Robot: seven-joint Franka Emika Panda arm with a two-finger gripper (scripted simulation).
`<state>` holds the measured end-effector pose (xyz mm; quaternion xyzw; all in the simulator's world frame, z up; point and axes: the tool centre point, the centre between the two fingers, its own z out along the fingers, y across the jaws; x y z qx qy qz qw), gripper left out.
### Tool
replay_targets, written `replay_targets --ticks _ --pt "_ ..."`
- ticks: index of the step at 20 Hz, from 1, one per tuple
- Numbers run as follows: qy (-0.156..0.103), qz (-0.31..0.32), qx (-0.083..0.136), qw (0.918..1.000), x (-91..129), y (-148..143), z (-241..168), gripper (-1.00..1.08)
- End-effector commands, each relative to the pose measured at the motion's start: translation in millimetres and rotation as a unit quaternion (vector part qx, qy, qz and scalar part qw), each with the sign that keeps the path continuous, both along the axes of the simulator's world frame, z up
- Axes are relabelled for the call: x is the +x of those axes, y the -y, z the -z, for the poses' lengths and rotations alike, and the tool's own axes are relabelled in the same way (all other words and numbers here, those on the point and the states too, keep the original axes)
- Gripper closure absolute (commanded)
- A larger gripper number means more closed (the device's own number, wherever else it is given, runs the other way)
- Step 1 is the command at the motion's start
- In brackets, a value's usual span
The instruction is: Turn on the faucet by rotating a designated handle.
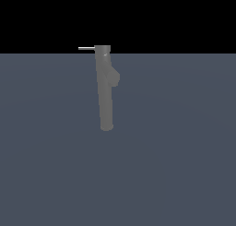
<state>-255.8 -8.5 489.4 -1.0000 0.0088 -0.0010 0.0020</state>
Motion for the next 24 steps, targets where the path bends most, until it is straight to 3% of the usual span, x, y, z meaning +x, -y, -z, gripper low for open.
replay_targets --ticks 1,9,15,24 --pt "0.0 0.0 0.0 1.0 0 0 0 1.08" --pt "-0.008 -0.026 -0.021 0.9994 3 -4 7 1.08" --pt "-0.009 -0.027 -0.022 0.9994 4 -4 7 1.08" --pt "-0.008 -0.035 -0.023 0.9991 33 -10 12 1.08"
